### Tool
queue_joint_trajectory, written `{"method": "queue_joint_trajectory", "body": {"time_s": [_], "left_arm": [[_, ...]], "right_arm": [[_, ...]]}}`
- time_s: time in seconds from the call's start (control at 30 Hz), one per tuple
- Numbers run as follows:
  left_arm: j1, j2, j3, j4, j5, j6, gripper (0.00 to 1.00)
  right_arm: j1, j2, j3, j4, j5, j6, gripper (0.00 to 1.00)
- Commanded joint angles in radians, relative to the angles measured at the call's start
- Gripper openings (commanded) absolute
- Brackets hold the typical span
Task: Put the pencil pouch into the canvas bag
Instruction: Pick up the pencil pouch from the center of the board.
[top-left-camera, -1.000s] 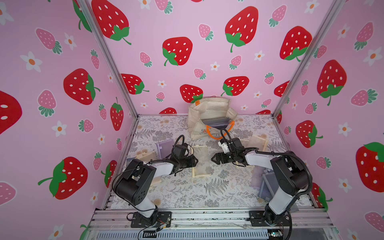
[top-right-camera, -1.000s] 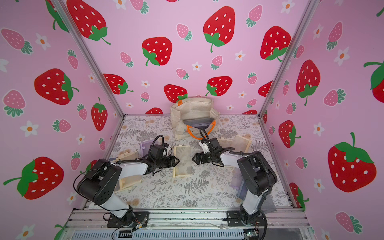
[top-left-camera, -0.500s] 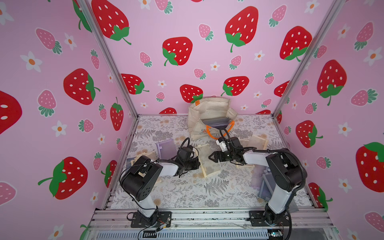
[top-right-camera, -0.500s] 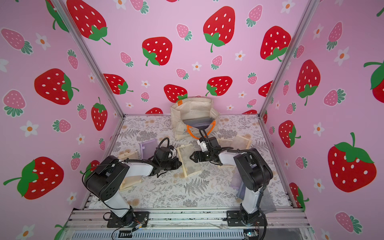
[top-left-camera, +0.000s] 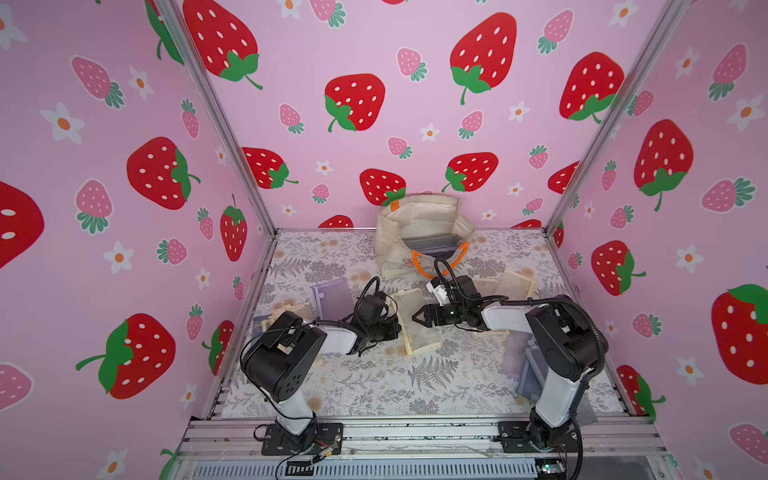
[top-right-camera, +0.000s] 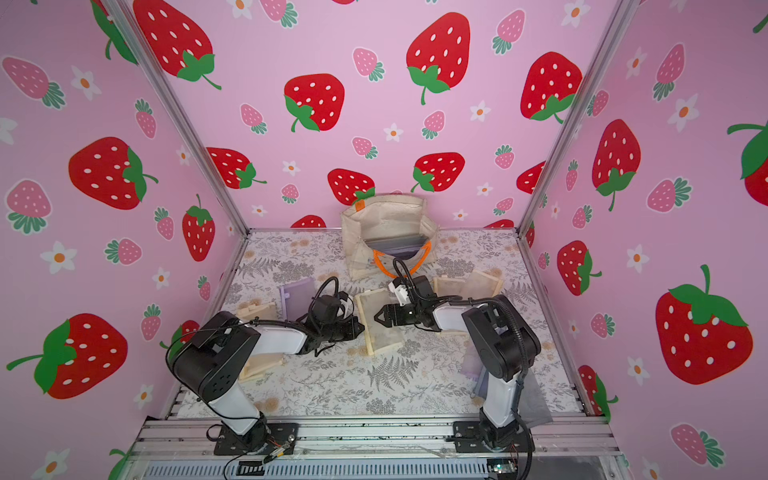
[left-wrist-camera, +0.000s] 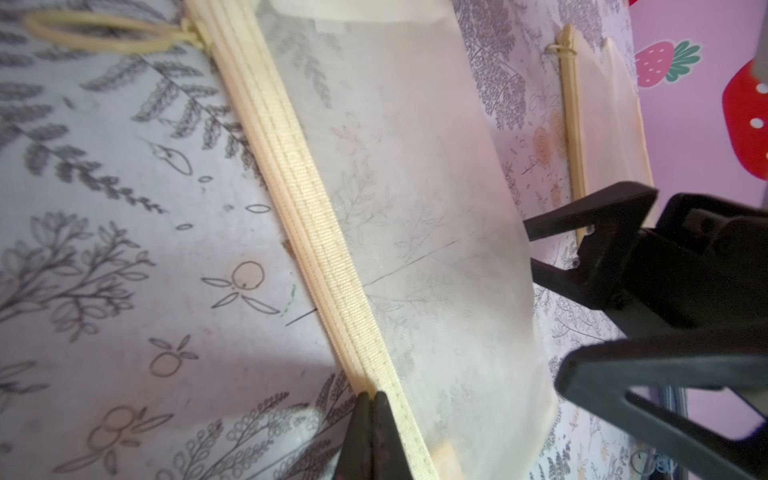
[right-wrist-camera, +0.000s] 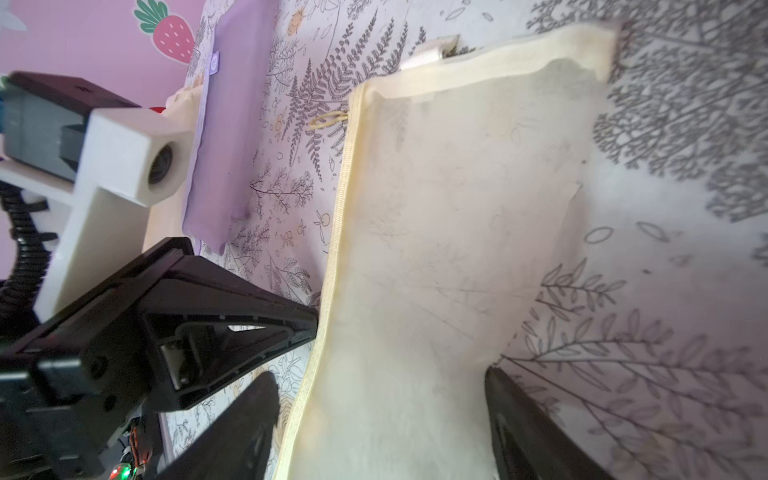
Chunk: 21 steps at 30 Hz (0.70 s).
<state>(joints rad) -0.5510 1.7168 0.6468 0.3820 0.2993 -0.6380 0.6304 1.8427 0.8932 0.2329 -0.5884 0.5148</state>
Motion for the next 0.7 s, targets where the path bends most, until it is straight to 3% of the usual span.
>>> {"method": "queue_joint_trajectory", "body": {"time_s": [0.0,0.17,0.37,0.67], "left_arm": [[-0.008,0.029,-0.022,-0.02,-0.009,-0.01,0.0],[-0.007,0.023,-0.038,-0.02,-0.016,-0.01,0.0],[-0.007,0.015,-0.053,-0.017,-0.017,-0.006,0.0],[-0.007,0.009,-0.094,0.001,-0.017,-0.006,0.0]], "right_arm": [[0.015,0.022,-0.025,-0.025,-0.033,0.036,0.74],[0.015,-0.026,-0.039,-0.028,-0.021,0.022,0.72],[0.015,-0.082,-0.076,-0.056,0.047,0.008,0.79],[0.015,-0.134,-0.149,0.121,0.017,0.055,0.79]]}}
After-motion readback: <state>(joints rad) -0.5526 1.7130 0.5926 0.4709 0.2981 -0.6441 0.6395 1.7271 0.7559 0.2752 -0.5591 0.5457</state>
